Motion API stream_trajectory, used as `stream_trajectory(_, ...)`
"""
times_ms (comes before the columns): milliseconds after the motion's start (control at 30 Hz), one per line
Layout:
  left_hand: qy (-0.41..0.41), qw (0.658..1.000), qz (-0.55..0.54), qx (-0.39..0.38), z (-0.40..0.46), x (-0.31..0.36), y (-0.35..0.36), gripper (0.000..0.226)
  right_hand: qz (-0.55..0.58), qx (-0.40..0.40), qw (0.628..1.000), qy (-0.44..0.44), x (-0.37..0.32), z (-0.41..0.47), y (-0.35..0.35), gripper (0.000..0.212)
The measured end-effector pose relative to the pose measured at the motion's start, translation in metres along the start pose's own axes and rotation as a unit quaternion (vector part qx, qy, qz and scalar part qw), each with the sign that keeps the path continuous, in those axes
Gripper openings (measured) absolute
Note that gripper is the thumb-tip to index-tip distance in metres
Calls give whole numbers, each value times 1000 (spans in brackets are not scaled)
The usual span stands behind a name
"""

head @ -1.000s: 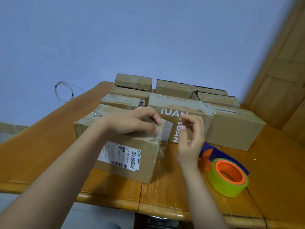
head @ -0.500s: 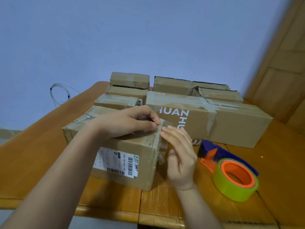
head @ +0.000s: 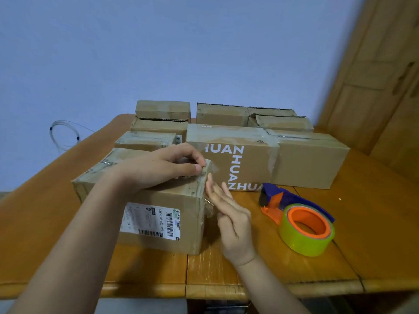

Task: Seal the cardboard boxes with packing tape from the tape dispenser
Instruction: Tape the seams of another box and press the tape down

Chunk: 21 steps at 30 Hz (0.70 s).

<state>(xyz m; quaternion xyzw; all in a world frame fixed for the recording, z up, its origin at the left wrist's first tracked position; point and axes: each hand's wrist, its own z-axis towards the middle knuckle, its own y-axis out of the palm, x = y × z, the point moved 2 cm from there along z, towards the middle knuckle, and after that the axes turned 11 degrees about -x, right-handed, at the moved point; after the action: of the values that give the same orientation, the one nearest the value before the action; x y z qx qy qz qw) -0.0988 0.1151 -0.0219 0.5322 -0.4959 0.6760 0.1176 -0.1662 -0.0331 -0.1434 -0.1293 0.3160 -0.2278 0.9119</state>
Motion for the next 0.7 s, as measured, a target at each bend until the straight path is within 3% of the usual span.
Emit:
stream_trajectory(133,-8,1000,-8,2,-2,1,0,15,-27,130,991,33,3,2,-7,42)
stream_trajectory(233,-10,1000,-8,3,-4,3,-1,16,26,202,975,87,10,19,-12,33)
stream_trajectory(600,-3,1000,-20,9,-2,2,-1,21,110,90,979,145,29,57,4,23)
stream_trajectory(700,1,1000,-14,2,-1,3,-1,22,141,94,971,166,28,57,0,9)
